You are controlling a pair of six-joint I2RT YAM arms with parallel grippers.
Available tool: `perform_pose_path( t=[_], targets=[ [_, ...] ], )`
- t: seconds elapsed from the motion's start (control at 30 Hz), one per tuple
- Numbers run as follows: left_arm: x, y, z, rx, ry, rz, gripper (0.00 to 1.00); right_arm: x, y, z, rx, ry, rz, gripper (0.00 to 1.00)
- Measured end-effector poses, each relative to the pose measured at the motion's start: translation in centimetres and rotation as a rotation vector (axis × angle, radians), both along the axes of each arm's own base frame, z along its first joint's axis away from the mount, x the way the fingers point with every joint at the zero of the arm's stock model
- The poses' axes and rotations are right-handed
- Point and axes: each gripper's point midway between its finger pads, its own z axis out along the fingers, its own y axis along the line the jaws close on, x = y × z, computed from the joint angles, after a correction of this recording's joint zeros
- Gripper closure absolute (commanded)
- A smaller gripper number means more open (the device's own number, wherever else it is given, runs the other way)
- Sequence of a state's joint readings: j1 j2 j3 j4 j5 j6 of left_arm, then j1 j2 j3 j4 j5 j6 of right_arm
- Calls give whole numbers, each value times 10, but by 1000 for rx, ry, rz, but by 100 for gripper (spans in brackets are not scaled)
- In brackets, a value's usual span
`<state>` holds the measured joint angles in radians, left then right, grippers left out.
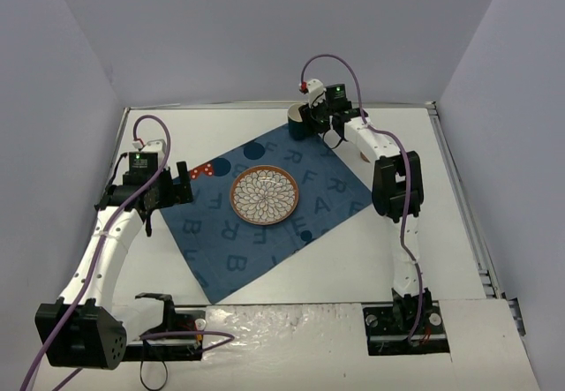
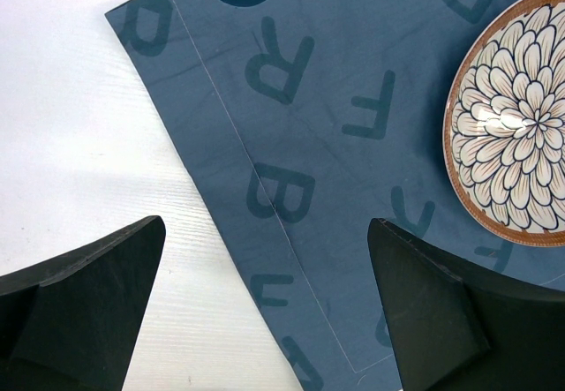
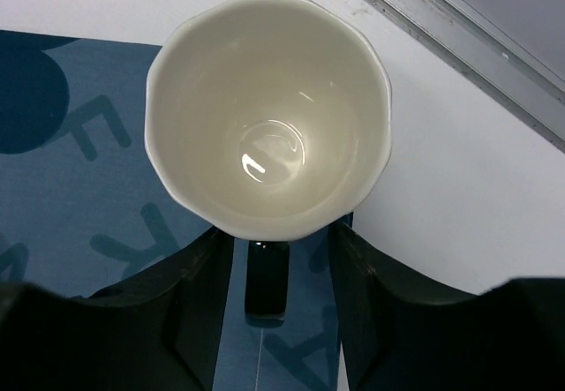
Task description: Set the dinner table for one person
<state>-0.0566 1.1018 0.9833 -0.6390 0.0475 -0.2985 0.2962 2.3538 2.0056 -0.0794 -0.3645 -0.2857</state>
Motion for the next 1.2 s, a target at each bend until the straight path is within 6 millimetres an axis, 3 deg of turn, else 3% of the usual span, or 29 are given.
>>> perform_pose_path(
  t=[0.17,0.33,0.5,0.57,0.67,0.77,0.9,1.2],
  targets=[
    [0,0,0,0,0,0,3,-1,-7,7,-3,-13,-31,40],
    [0,0,1,-1,-3,-1,3,-29,-32,37,-5,-13,-76,37],
    [-1,-1,3,-6,-10,-3,3,-56,-86,77,7,-63,-164,38],
    [-1,-1,4,-11,-15,-4,3,-65,-112,84,7,-74,-209,40],
    [-2,-1,7,-18,-27,-6,3,-84,-158,69,-28,-39,-302,44],
    [-2,-3,10,-27,-35,-12,3,-99,-181,39,-55,25,-333,47],
    [-3,-5,11,-38,-38,-21,3,-119,-192,2,-77,133,-324,51],
    [-3,-7,12,-44,-41,-26,3,-123,-209,-39,-93,217,-300,57]
  ],
)
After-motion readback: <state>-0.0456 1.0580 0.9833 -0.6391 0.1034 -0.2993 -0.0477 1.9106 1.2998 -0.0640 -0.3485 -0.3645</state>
